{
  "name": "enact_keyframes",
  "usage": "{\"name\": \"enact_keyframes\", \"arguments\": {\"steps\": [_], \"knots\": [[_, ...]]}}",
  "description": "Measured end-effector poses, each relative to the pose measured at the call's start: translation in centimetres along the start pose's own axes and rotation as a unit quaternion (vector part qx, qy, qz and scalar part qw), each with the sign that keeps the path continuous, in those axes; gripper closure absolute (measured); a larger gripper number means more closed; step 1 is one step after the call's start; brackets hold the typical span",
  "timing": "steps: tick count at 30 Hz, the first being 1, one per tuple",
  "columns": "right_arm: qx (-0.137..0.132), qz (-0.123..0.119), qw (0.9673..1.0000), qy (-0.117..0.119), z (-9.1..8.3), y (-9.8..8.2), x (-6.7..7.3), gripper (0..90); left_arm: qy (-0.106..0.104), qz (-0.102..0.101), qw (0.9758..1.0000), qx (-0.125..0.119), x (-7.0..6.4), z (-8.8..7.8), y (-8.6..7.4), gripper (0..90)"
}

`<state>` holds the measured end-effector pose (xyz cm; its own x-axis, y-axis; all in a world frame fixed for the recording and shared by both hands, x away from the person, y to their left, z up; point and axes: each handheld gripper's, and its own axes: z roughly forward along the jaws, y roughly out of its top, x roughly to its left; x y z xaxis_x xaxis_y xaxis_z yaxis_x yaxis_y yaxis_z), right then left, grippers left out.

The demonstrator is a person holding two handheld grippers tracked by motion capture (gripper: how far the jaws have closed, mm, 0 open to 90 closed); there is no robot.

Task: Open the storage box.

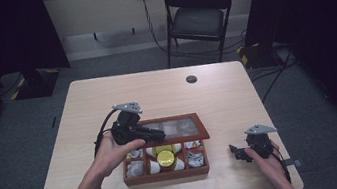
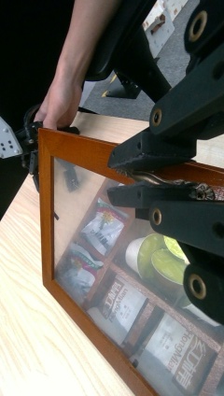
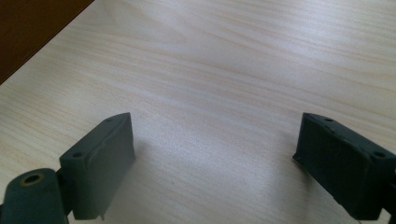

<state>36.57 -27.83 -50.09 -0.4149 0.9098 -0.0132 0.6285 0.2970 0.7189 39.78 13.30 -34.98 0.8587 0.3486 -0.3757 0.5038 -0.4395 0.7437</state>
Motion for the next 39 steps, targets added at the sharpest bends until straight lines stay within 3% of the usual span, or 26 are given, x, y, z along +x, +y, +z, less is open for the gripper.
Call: {"name": "enact_keyframes", "arguments": {"steps": [25,36,39], "knots": [[0.000,0.000,1.0000,0.000,0.0,0.0,0.0,10.7,0.009,-0.006,0.9995,-0.030,0.8,-1.0,1.8,80.6],[0.000,0.000,1.0000,0.000,0.0,0.0,0.0,10.7,0.010,-0.001,0.9989,-0.046,1.3,-1.4,2.4,80.8],[0.000,0.001,1.0000,-0.001,0.0,0.0,0.0,10.6,0.022,0.008,0.9987,-0.046,1.2,-1.6,2.7,81.0]]}}
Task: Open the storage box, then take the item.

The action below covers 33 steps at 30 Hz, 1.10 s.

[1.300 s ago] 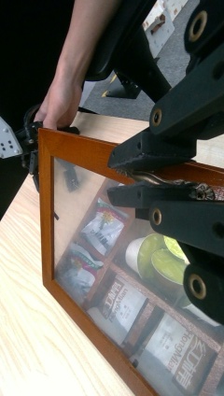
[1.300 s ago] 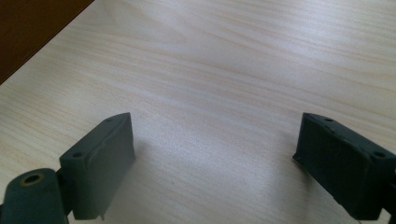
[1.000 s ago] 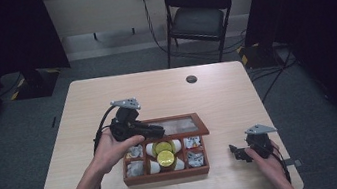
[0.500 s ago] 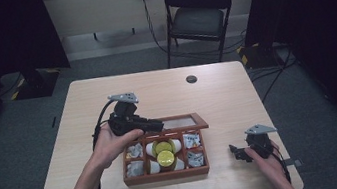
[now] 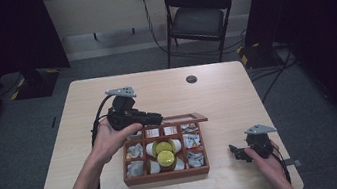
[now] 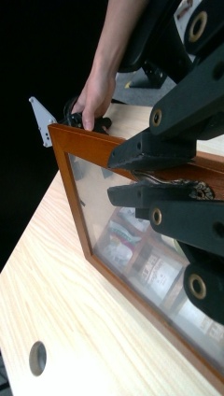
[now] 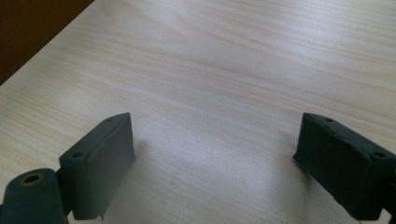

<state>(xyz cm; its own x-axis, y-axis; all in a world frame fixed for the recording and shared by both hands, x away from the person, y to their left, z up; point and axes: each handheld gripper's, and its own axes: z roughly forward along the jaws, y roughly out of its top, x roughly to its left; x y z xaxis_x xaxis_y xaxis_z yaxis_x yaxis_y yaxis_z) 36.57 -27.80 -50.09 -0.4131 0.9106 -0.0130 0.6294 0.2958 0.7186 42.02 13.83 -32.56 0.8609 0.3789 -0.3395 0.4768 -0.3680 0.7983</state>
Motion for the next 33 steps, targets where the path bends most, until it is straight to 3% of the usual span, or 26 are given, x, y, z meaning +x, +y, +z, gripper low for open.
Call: {"name": "enact_keyframes", "arguments": {"steps": [12,15,18,25,33], "knots": [[0.003,0.001,1.0000,0.001,0.0,0.1,0.0,11.0,-0.002,0.005,1.0000,-0.005,0.0,0.0,-0.1,81.3],[0.006,0.002,0.9999,0.008,-0.1,0.3,0.0,14.8,-0.003,0.004,1.0000,-0.005,0.1,0.0,0.0,81.3],[-0.008,0.001,0.9998,0.018,-0.5,0.5,0.2,15.0,0.000,0.006,1.0000,-0.005,0.1,0.0,0.0,81.3],[-0.048,0.002,0.9966,0.067,-2.1,1.3,1.5,17.6,-0.001,0.003,1.0000,-0.005,0.2,0.0,0.1,81.4],[-0.086,-0.026,0.9891,0.117,-3.4,2.7,4.1,19.8,-0.002,0.005,1.0000,-0.004,0.2,-0.1,0.2,81.4]]}}
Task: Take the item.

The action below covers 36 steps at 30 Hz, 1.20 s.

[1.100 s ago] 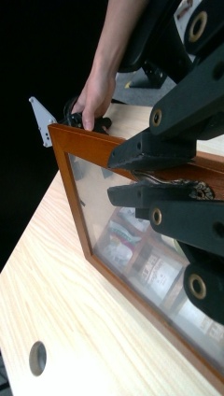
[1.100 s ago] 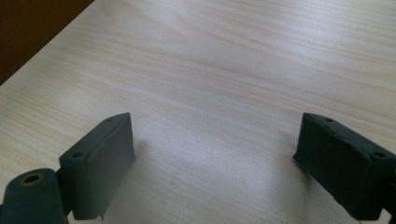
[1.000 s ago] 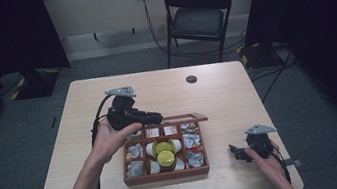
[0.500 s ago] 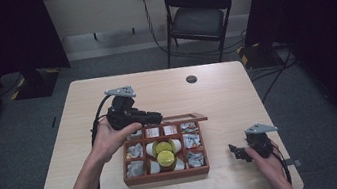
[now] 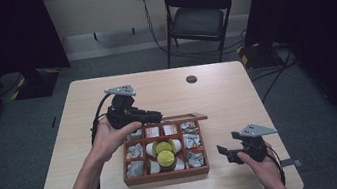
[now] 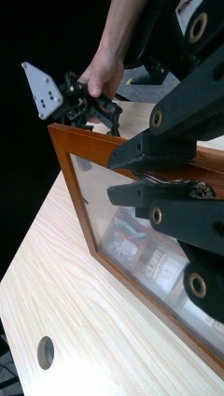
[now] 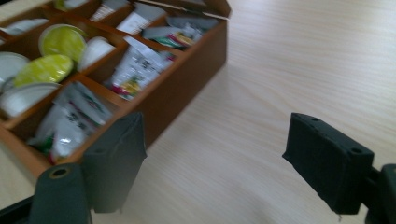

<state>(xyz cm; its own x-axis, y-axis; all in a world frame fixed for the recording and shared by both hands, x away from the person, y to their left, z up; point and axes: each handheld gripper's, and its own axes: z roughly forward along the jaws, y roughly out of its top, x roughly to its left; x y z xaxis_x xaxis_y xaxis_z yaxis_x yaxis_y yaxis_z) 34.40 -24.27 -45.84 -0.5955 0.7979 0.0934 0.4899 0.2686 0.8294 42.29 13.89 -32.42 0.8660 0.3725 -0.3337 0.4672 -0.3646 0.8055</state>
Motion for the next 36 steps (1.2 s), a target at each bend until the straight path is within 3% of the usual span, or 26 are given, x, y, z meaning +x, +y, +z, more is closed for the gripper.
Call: {"name": "enact_keyframes", "arguments": {"steps": [8,14,23,32,36], "knots": [[-0.021,-0.021,0.9985,0.045,0.1,1.1,2.2,26.3,-0.001,-0.001,1.0000,0.001,0.0,0.0,0.0,81.4],[-0.021,-0.036,0.9965,0.073,0.5,1.7,3.7,28.7,-0.001,-0.001,1.0000,0.001,0.1,0.0,0.1,81.5],[-0.003,-0.056,0.9909,0.123,2.6,2.8,6.8,28.9,0.000,0.000,1.0000,0.001,0.1,0.0,0.2,81.6],[0.017,-0.067,0.9873,0.143,5.1,3.9,9.4,32.8,0.002,0.003,1.0000,0.001,0.0,0.1,0.1,81.6],[0.029,-0.078,0.9840,0.157,6.2,4.0,10.6,33.5,0.000,0.001,1.0000,0.000,0.0,0.0,0.1,81.6]]}}
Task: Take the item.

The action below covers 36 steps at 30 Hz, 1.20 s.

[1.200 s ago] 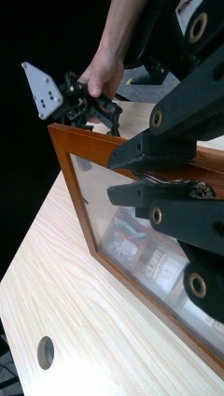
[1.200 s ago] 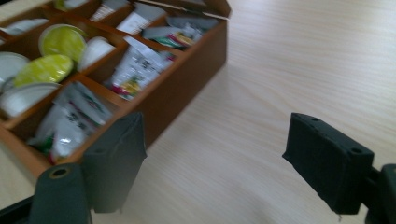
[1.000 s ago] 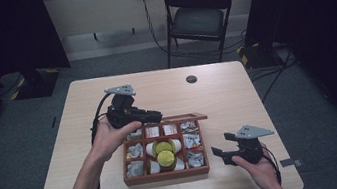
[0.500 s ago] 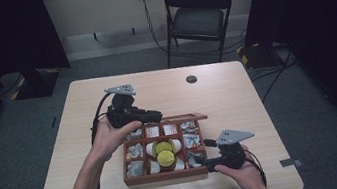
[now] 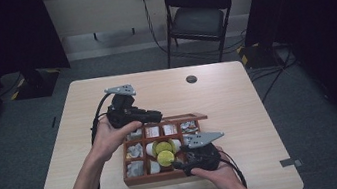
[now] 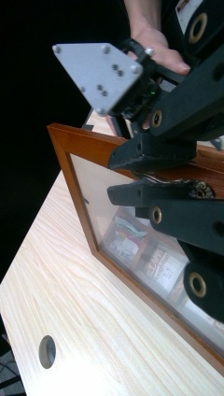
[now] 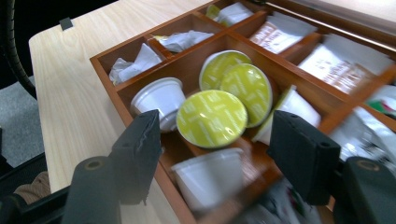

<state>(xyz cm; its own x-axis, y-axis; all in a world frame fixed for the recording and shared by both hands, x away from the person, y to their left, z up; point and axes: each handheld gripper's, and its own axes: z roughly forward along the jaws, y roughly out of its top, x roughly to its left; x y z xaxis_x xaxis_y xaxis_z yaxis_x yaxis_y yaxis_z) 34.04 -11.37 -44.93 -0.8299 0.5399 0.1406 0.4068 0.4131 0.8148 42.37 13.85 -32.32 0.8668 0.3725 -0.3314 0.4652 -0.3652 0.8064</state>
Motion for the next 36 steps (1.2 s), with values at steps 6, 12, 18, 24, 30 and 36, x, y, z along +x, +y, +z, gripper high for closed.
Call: {"name": "enact_keyframes", "arguments": {"steps": [6,12,18,24,30,36], "knots": [[0.020,-0.010,0.9997,0.005,2.0,1.1,0.3,33.3,0.001,0.002,1.0000,0.000,0.0,0.0,0.0,81.6],[0.050,-0.025,0.9984,-0.003,3.5,1.5,0.6,32.8,0.001,0.002,1.0000,0.000,-0.1,0.0,-0.1,81.6],[0.069,-0.033,0.9970,-0.012,4.3,1.7,0.7,30.9,0.001,0.002,1.0000,0.000,-0.1,0.0,0.0,81.6],[0.086,-0.041,0.9952,-0.022,4.7,1.8,0.7,30.2,0.002,0.002,1.0000,0.000,-0.1,0.1,0.0,81.6],[0.106,-0.047,0.9931,-0.019,5.4,2.2,0.7,30.1,0.001,0.002,1.0000,0.000,0.0,0.0,0.0,81.6],[0.123,-0.050,0.9910,-0.018,5.7,2.2,0.8,31.5,0.002,0.003,1.0000,0.000,-0.1,0.1,0.0,81.6]]}}
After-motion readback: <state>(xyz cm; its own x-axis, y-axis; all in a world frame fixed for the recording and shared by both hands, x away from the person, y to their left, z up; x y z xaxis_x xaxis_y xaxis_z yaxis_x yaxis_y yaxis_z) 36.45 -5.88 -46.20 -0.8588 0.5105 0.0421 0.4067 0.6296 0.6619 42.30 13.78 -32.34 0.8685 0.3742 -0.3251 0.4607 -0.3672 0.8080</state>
